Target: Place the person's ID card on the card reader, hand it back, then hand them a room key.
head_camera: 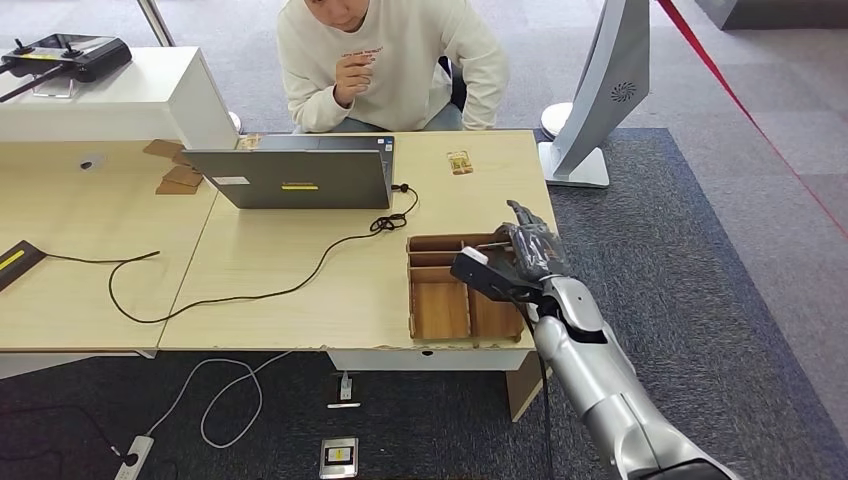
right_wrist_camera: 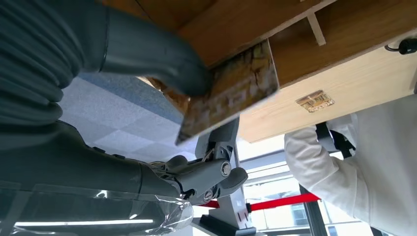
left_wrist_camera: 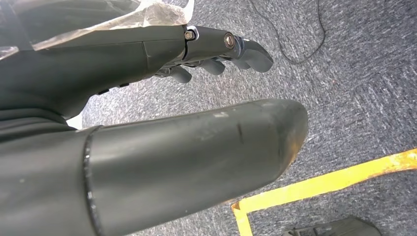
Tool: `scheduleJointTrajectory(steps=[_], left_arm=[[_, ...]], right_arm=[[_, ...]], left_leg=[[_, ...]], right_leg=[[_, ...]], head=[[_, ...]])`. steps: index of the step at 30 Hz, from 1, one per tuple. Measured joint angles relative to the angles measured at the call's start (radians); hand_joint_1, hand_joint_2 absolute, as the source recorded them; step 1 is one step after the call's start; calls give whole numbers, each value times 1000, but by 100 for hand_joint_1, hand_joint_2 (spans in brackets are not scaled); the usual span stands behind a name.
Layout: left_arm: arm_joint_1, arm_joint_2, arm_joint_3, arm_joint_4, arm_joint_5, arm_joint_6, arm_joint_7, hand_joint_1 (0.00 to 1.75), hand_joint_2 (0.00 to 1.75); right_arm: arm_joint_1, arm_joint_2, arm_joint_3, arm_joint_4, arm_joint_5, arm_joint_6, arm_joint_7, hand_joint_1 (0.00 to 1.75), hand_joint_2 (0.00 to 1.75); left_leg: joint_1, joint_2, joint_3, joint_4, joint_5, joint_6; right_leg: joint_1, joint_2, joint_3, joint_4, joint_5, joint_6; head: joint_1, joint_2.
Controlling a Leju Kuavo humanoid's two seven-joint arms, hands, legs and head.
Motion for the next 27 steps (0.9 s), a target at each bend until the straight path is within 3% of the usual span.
scheduleJointTrajectory(steps=[12,19,27], left_arm=[[-1,0,0,2,-2,-1,3,0,0],[-2,-1,0,2,-14,0,0,0,0],[1,-3,0,3,-17,3,-13,0,0]], right_arm=[[-5,0,-1,5,-8,-8,-4,175,175],[-13,1,-2,14,-32,-67,-27,175,175],[-81,-1,-26,-20,-93,-88,-52,175,175]], left_leg=[[0,0,0,0,0,0],[0,0,0,0,0,0],[0,0,0,0,0,0]], right_leg=[[0,0,0,0,0,0],[0,0,0,0,0,0],[0,0,0,0,0,0]], head=[[0,0],[0,0],[0,0]])
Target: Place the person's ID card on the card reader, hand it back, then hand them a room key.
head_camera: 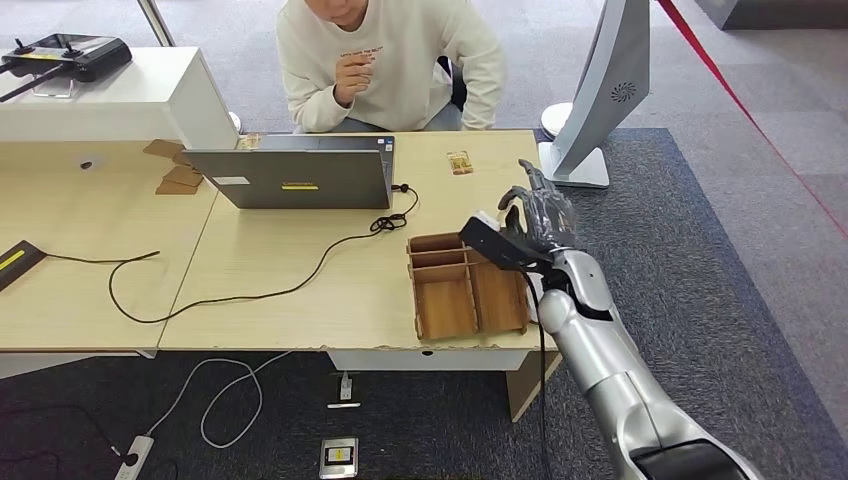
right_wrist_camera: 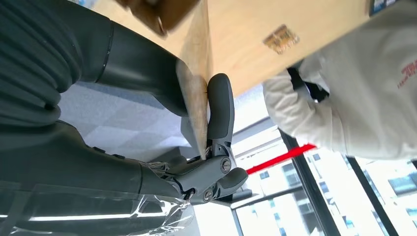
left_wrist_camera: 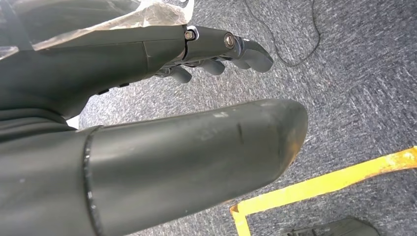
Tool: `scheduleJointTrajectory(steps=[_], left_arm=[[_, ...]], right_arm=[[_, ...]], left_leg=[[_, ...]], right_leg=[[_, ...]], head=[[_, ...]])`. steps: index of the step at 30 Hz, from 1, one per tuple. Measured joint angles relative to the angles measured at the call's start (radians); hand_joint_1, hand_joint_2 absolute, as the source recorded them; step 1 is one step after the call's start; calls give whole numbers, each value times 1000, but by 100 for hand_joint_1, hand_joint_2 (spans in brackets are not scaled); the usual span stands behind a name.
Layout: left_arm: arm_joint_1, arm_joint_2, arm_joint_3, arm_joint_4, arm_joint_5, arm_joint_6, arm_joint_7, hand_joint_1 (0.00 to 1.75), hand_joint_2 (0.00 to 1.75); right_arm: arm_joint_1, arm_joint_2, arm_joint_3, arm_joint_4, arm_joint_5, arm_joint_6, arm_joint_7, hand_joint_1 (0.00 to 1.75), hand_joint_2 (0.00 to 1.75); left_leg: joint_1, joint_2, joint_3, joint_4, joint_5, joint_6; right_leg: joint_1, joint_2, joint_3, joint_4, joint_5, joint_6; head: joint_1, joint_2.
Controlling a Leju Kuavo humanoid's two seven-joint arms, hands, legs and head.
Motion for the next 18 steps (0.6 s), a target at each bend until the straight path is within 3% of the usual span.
scheduleJointTrajectory(steps=[10,18], left_arm=[[1,-1,0,0,-2,2,-3,0,0],[-6,-2,0,0,-27,0,4,0,0]], right_arm=[[-116,-26,-28,-50,-4,4,-10,175,175],[-180,-13,-25,-16,4,10,-47,175,175]], left_leg=[[0,0,0,0,0,0],[0,0,0,0,0,0]], right_leg=[[0,0,0,0,0,0],[0,0,0,0,0,0]], head=[[0,0],[0,0]])
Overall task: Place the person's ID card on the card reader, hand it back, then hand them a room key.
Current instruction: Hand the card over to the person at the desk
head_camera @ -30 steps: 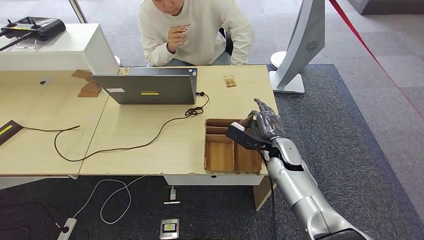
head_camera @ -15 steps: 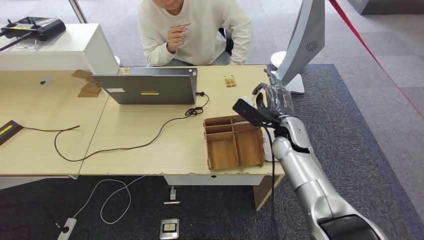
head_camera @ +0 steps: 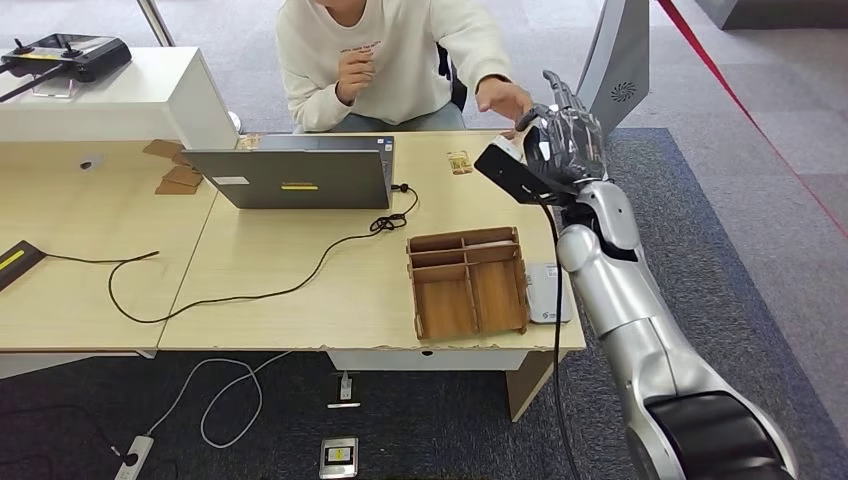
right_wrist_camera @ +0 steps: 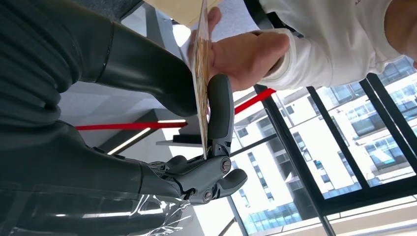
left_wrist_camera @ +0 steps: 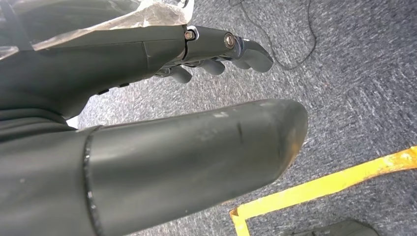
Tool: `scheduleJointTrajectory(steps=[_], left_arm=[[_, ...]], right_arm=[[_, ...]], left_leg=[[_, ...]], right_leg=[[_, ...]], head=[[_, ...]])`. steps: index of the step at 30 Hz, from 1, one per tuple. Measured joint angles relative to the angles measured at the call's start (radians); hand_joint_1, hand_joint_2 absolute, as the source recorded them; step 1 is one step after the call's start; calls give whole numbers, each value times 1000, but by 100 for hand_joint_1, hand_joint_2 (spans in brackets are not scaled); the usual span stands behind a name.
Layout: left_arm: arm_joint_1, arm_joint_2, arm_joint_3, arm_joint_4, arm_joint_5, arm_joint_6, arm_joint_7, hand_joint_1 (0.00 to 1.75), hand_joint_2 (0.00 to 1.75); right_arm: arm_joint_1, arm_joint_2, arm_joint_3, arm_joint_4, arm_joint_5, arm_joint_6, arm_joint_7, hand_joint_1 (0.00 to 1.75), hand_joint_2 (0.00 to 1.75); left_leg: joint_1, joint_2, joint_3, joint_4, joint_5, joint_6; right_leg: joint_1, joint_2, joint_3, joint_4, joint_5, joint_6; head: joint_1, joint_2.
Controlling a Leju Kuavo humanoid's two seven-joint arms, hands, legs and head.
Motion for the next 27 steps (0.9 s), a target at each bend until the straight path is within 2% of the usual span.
scheduleJointTrajectory(steps=[10,18,22,25,27], left_arm=[[-22,-3,-13,0,-31,-8,10,0,0],[-31,-3,-26,0,-56,-9,18,0,0],[-34,-3,-31,0,-64,-9,20,0,0],[-34,-3,-31,0,-64,-9,20,0,0],[-34,-3,-31,0,-64,-9,20,0,0]], right_arm=[[-99,71,29,152,74,5,-21,175,175],[-177,96,42,244,90,3,2,172,175],[-188,97,44,261,91,3,3,61,175],[-188,97,44,261,91,3,3,61,175],[-189,97,44,261,91,2,3,31,175]], left_leg=[[0,0,-1,0,0,0],[0,0,-1,0,0,0],[0,0,-1,0,0,0],[0,0,-1,0,0,0],[0,0,-1,0,0,0]], right_leg=[[0,0,0,0,0,0],[0,0,-1,0,0,0],[0,0,-1,0,0,0],[0,0,-1,0,0,0],[0,0,-1,0,0,0]], head=[[0,0],[0,0],[0,0],[0,0],[0,0]])
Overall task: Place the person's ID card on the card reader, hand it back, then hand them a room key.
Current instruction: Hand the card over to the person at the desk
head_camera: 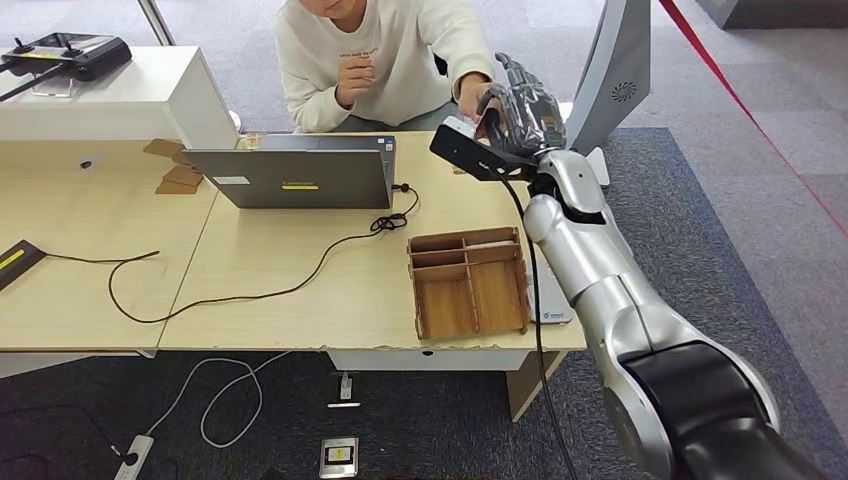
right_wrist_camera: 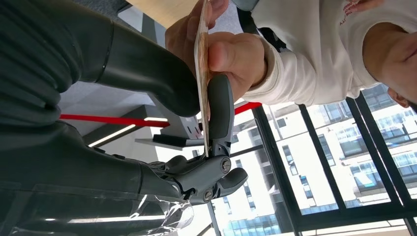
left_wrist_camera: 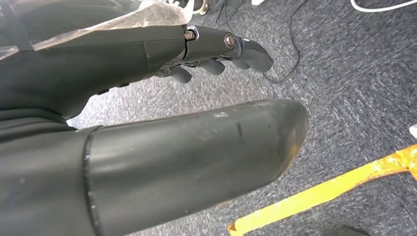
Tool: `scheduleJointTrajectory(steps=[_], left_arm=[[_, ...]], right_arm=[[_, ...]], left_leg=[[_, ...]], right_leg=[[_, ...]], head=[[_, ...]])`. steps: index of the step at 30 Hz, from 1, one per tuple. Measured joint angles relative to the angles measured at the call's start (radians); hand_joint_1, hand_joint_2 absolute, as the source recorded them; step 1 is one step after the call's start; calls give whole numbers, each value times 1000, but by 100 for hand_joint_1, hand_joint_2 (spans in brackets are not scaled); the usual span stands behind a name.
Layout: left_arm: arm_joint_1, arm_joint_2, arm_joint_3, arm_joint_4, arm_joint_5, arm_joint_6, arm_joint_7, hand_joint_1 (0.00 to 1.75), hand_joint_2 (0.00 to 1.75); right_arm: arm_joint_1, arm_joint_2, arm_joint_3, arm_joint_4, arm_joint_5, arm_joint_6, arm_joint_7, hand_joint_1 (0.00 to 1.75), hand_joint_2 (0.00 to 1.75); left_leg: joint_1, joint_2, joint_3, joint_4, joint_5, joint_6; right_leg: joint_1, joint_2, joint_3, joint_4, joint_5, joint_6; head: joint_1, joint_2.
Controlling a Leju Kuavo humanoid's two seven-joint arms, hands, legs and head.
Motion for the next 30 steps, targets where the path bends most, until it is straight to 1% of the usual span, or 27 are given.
scheduleJointTrajectory(steps=[2,5,6,8,9,10,12,16,18,24,30], left_arm=[[0,0,-1,0,0,0,0,0,0],[-3,0,-8,0,-3,0,3,0,0],[-5,0,-12,0,-6,0,4,0,0],[-7,0,-17,0,-15,7,3,0,0],[-6,0,-18,0,-18,12,1,0,0],[-4,0,-18,0,-18,18,-2,0,0],[2,-1,-18,0,-12,25,-9,0,0],[23,-1,-16,0,23,36,-29,0,0],[37,-1,-12,0,43,39,-40,0,0],[63,-1,0,1,86,40,-46,0,0],[75,-2,21,1,127,32,-38,0,0]], right_arm=[[-1,0,0,3,0,0,0,0,175],[-9,0,3,20,0,-5,0,0,175],[-12,0,5,31,-2,-15,0,0,131],[-26,-5,6,51,-38,-96,-28,0,44],[-34,-10,3,57,-66,-153,-53,0,44],[-44,-15,0,57,-100,-211,-82,0,87],[-57,-28,-12,47,-152,-285,-128,0,175],[-75,-59,-48,10,-263,-383,-201,0,175],[-75,-78,-81,-23,-308,-415,-228,0,175],[-31,-141,-232,-137,-412,-426,-282,0,175],[76,-228,-393,-209,-609,-426,-318,0,175]], left_leg=[[0,0,0,0,0,0],[0,0,0,0,0,0],[0,0,0,0,0,0],[0,0,0,0,0,0],[0,0,1,0,0,0],[0,0,1,0,0,0],[0,0,1,1,0,0],[0,0,1,1,0,0],[0,0,1,1,0,0],[0,0,2,1,0,0],[0,-1,2,2,-1,1]], right_leg=[[0,0,0,0,0,0],[0,0,0,0,0,0],[0,0,0,0,0,0],[0,0,0,0,0,0],[0,0,0,0,0,0],[0,0,0,0,0,0],[0,0,0,0,0,0],[0,0,0,0,0,0],[0,0,0,0,0,0],[0,0,1,-1,0,0],[0,0,1,-1,0,0]], head=[[0,0],[0,0],[0,0],[0,0],[0,0],[0,0],[0,0],[0,0],[0,0],[0,0],[0,0]])
